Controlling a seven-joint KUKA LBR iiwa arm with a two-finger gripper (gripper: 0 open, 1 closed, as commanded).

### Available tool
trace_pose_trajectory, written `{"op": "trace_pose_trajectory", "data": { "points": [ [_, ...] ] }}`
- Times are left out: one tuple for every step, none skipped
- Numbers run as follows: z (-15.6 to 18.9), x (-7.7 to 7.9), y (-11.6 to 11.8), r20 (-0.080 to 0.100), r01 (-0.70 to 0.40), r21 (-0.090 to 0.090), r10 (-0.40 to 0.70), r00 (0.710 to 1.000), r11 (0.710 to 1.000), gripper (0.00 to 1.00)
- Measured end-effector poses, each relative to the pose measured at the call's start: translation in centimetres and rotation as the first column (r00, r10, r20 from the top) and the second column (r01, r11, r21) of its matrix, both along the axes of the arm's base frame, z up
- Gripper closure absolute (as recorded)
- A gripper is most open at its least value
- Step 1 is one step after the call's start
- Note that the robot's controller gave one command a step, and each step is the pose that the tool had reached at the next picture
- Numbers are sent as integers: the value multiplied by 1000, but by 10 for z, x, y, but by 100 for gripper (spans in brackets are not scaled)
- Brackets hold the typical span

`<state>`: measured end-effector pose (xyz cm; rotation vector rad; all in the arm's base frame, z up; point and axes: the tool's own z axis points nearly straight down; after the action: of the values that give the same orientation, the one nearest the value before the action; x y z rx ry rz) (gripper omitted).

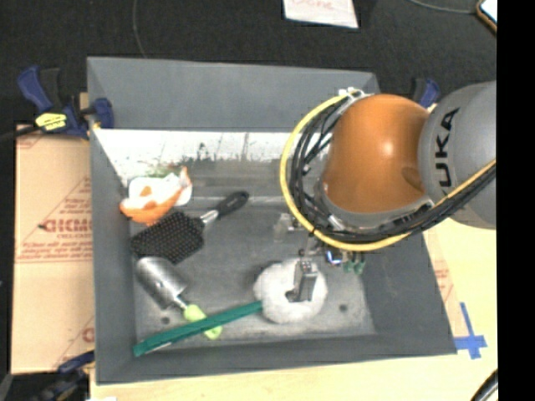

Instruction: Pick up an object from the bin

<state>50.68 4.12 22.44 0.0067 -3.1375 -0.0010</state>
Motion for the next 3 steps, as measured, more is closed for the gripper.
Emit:
{"op": "trace_pose_trajectory", "data": {
  "points": [
    [3,2,0,7,2,1,-2,1000,1000,0],
    [-118,-11,19,11,-194,-2,194,981,981,0],
    [-76,-13,6,20,-53,1,52,998,999,0]
  ]
}}
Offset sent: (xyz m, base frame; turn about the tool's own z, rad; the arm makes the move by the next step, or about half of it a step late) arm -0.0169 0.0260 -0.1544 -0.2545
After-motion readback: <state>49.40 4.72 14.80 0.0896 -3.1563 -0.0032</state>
